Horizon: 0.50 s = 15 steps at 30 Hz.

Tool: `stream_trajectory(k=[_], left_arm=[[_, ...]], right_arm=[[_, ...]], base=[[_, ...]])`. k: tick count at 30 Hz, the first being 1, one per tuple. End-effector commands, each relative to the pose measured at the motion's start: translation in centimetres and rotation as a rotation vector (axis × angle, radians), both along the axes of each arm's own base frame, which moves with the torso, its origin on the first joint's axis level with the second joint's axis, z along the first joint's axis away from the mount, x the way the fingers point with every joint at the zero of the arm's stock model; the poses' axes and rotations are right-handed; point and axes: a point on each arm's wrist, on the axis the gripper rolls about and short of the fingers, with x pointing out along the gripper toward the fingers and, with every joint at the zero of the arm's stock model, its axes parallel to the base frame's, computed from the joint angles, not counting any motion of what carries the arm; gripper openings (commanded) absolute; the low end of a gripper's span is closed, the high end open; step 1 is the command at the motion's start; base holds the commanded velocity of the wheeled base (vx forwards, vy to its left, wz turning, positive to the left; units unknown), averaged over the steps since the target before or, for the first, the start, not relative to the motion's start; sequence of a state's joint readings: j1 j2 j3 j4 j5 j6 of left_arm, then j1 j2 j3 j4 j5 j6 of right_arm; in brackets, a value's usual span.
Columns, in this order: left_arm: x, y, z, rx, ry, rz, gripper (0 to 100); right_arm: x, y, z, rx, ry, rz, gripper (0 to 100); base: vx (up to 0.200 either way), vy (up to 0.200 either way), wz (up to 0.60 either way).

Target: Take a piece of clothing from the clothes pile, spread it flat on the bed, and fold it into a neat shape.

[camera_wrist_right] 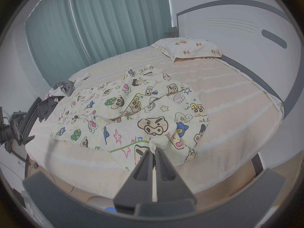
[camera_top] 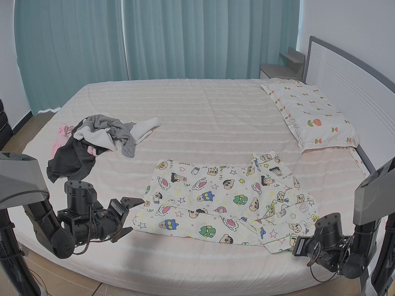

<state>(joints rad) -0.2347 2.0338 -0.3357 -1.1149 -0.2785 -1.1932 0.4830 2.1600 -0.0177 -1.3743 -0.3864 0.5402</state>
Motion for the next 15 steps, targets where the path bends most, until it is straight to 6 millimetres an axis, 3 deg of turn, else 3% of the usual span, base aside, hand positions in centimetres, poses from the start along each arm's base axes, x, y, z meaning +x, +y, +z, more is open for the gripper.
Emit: stream_trajectory(k=[1,4,5,10,15], left_arm=[[0.0,0.0,0.0,-0.001,0.000,0.000,100],[0.0,0.0,0.0,-0.001,0.000,0.000,100],[0.0,0.0,0.0,0.000,0.001,0.000,100],[0.0,0.0,0.0,-0.001,0.000,0.000,100],[0.0,0.0,0.0,0.000,0.000,0.001,100]], right_arm=[[-0.6,0.2,-0.3,-0.010,0.029,0.021,0],[-0.7,0.3,-1.1,-0.020,0.058,0.027,0],[-0.8,0.4,-1.1,-0.022,0.061,0.033,100],[-1.1,0.5,-0.8,-0.030,0.070,0.044,100],[-0.5,-0.6,1.1,0.026,-0.003,0.003,100]], base=[[0.000,0.000,0.00],[0.000,0.000,0.00],[0.000,0.000,0.00],[0.000,0.000,0.00],[0.000,0.000,0.00]])
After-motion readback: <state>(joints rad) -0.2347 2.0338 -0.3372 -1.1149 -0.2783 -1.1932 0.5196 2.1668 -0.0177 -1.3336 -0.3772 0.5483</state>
